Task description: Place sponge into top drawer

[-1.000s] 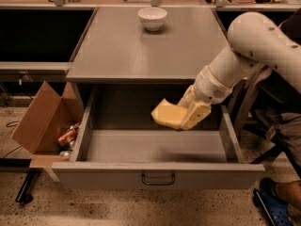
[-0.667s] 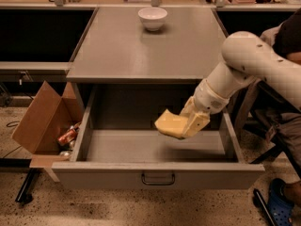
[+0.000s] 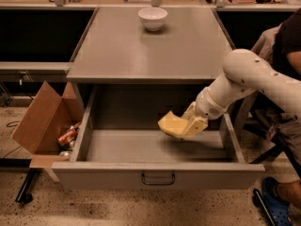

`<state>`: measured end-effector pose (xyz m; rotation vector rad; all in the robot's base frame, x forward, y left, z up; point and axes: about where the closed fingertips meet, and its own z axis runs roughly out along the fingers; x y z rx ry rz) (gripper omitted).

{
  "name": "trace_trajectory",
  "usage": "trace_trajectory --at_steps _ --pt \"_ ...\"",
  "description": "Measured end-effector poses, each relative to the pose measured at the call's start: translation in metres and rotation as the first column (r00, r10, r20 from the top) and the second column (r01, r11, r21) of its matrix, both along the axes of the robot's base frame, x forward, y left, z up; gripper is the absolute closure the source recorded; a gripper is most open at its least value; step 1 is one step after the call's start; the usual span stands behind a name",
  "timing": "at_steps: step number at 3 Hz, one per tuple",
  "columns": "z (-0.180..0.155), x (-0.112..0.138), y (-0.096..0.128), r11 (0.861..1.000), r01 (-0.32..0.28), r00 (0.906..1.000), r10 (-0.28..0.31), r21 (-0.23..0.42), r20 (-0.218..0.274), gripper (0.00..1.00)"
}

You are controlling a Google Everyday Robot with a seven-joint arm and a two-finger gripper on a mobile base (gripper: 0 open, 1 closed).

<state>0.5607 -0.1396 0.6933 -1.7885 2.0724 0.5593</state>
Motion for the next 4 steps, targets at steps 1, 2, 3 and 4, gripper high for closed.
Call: trace_trajectory --at_steps 1,2,3,4 --pt "-0.0059 0.0057 -0.0048 0.999 0.054 0.9982 -0.054 0.006 0.028 0.37" --pt "-0.0088 0.0090 -0.0092 0.996 0.088 0.9952 -0.088 0.006 0.043 0.14" --pt "-0.0103 0.0106 -0.0116 0.995 0.105 0.9934 -0.105 0.005 0.048 0.00" --pt "-0.0044 0.0086 -0.0142 0.994 0.105 0.9932 -0.106 0.018 0.048 0.00"
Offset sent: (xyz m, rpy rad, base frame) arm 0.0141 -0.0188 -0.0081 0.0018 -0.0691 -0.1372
